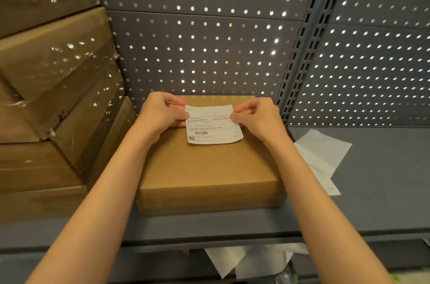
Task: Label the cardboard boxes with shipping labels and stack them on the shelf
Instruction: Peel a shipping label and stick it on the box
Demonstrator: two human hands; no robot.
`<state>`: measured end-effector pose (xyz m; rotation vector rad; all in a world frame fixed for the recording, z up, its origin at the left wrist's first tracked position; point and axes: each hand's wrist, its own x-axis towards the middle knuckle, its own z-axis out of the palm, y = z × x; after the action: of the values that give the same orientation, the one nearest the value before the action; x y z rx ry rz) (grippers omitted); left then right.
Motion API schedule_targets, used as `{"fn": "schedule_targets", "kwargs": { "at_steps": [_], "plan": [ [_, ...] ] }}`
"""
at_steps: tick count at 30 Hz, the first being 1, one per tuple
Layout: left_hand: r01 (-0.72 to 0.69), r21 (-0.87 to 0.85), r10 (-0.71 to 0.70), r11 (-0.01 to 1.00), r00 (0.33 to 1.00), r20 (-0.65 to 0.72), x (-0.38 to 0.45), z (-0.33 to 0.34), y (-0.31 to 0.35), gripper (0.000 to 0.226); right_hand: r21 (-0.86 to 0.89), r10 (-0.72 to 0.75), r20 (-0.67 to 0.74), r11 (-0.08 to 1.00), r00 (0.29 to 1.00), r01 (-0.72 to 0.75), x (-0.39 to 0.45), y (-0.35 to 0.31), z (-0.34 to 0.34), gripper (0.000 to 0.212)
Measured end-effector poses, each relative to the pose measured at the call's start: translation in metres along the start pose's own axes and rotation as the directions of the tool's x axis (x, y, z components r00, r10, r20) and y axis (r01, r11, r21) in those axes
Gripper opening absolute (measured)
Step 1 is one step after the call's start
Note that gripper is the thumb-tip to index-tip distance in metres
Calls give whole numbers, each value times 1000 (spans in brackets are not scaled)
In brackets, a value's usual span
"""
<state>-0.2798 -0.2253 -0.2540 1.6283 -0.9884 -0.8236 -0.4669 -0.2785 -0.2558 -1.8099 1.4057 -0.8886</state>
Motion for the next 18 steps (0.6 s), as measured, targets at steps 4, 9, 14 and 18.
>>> {"fn": "schedule_targets", "kwargs": {
  "at_steps": [4,9,14,18],
  "plan": [
    [-8,67,8,998,1000,-8,4,1,-2,25,-52,3,11,999,1000,-2,1,-1,1,7],
    [-20,139,23,990,1000,-16,7,3,-4,25,-100,-4,29,995,1000,7,4,-2,2,11],
    [-41,224,44,974,999,-8,7,3,-3,22,-101,3,60,995,998,3,5,-2,1,9],
    [-70,303,75,951,997,-5,5,5,0,21,-125,-2,59,992,998,9,7,-2,2,9]
  ]
}}
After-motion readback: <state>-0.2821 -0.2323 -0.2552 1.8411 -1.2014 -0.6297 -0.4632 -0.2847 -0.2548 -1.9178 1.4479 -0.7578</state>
